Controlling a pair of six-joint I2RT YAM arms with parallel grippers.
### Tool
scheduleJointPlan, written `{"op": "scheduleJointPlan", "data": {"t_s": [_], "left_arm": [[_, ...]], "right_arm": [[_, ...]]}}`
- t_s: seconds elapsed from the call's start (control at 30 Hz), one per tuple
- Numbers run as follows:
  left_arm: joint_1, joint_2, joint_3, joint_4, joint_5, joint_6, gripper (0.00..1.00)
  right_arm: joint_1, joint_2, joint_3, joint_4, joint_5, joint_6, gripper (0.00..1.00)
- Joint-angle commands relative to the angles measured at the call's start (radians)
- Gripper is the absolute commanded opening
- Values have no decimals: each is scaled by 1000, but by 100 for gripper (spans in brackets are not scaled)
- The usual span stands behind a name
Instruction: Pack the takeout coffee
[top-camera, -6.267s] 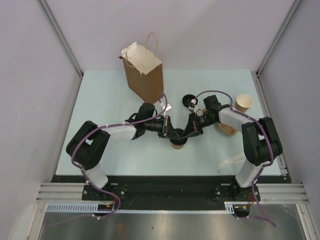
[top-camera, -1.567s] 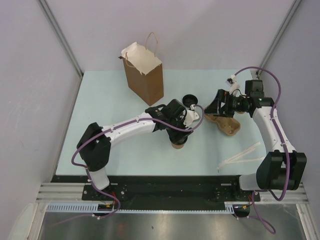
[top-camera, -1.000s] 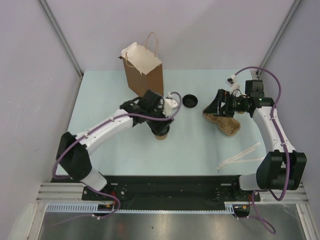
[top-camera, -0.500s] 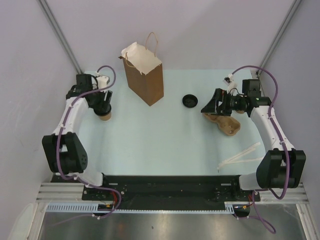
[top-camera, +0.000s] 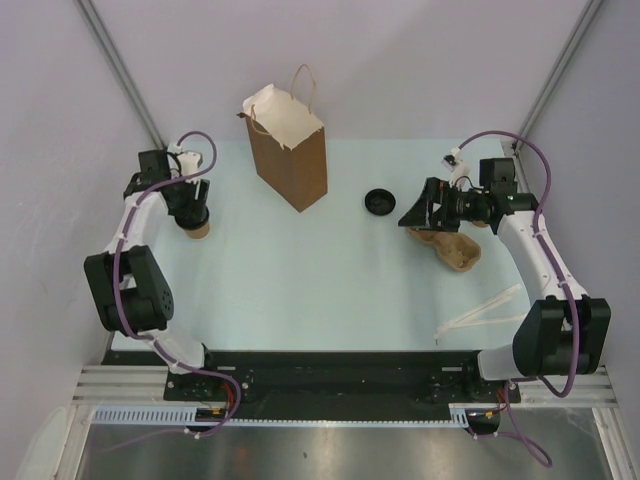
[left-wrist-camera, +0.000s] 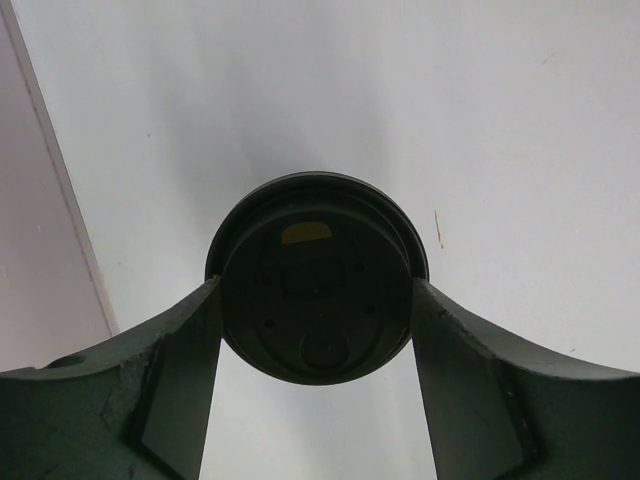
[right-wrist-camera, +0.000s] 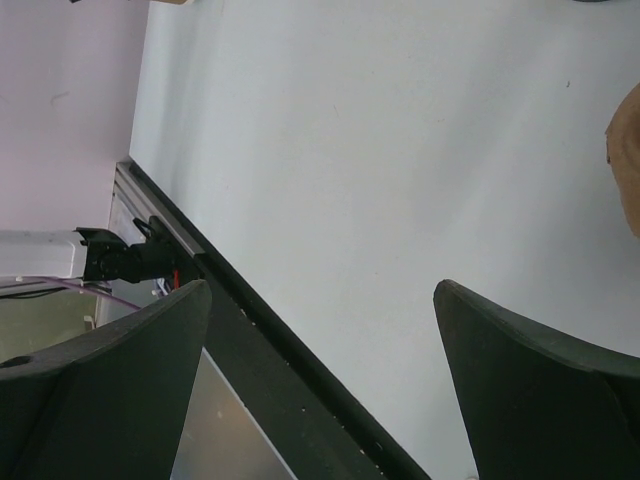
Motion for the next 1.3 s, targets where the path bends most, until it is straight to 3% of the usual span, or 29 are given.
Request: {"op": "scheduleJointPlan", "data": {"t_s": [0.0, 0.17, 0.37, 1.0, 1.13, 1.27], "left_arm": [[9, 16, -23, 59, 15, 7, 64], [21, 39, -36, 62, 17, 6, 71], [38, 24, -39, 52, 41, -8, 100], [45, -47, 90, -47, 52, -2, 99], [41, -103, 136, -50, 147, -7, 99], [-62, -223, 121, -27, 262, 29, 99]], "right_arm": [[0, 5, 28, 23, 8, 4, 100], [0, 3, 26, 21, 7, 1, 100], [0, 0, 26, 21, 4, 2, 100], [-3, -23, 28, 40, -18, 10, 100], [-15, -44, 31, 24, -4, -21, 100], [-72, -44, 89, -126, 124, -187, 98]]}}
